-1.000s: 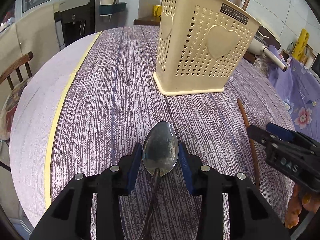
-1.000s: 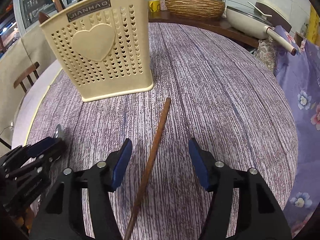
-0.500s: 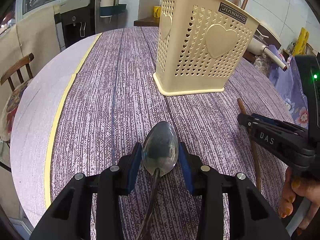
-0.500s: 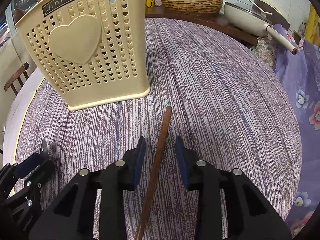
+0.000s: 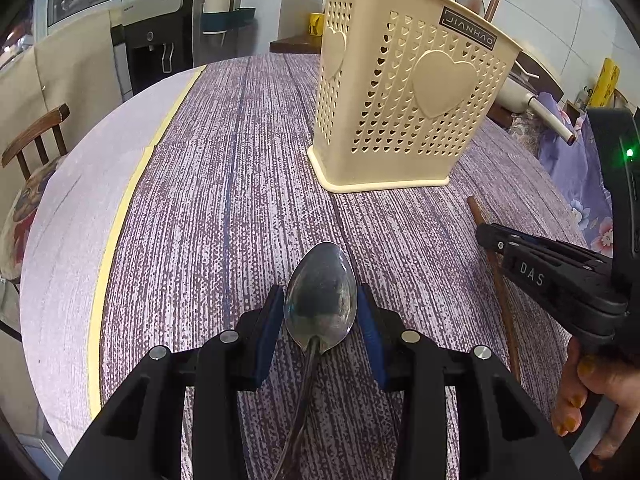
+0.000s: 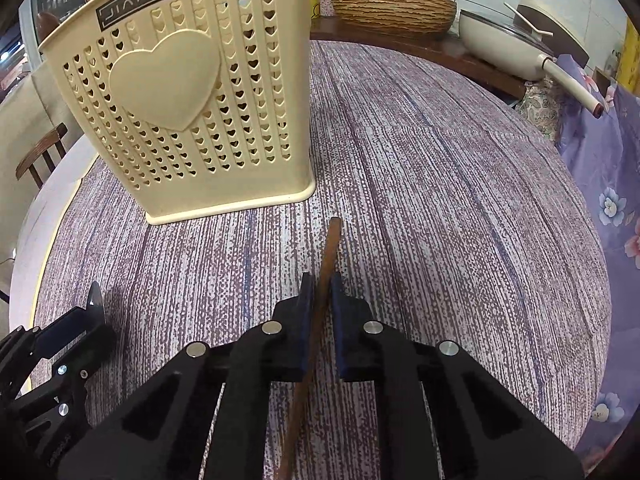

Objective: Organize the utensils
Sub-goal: 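Close the left tool on the spoon while the right grasps the wooden chopstick, then lift the spoon and chopstick and carry both over the cream basket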

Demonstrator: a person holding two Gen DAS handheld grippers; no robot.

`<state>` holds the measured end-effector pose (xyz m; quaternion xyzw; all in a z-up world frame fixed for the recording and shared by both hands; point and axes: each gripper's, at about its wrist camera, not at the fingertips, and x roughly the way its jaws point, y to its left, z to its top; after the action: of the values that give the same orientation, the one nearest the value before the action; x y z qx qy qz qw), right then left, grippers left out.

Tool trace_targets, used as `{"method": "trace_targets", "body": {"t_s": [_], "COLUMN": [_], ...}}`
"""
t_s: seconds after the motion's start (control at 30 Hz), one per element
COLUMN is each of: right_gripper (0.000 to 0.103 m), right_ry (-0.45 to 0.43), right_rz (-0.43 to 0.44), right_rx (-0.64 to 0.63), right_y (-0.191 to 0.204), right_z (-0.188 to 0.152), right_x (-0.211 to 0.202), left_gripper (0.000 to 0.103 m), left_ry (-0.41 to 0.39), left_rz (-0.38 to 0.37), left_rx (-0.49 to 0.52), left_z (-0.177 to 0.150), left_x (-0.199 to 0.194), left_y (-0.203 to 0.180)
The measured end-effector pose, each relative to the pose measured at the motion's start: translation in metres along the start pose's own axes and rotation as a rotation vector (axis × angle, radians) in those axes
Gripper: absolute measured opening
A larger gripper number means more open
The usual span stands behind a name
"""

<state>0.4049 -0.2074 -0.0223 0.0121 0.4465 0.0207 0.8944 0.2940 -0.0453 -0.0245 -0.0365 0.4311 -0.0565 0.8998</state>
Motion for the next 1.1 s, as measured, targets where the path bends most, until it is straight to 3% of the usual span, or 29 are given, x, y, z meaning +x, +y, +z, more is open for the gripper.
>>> {"method": "trace_targets", "body": {"t_s": [0.37, 0.73, 1.1], "right_gripper": [0.009, 0.008, 0.008], "right_ry": [-0.029, -0.152, -0.261], "right_rz": [0.101, 0.172, 0.204], "right_rx": [0.112, 0.120, 0.087], "right_y": [-0.029, -0.033, -0.031], "right_z": [0.005, 0.016, 0.025], "right_x": [-0.010, -0.079, -0.137], "left_gripper": [0.038, 0.038, 0.038], "left_ry": [-0.008, -0.103, -0.192], "left_rz": [-0.035, -0.106, -0.131], "left_rx": [-0.054, -0.060, -0.051], "left_z": [0.007, 0.034, 0.055], "left_x": [-0.005, -0.041, -0.069], "left_y": [0.009, 0.006, 0.002]}}
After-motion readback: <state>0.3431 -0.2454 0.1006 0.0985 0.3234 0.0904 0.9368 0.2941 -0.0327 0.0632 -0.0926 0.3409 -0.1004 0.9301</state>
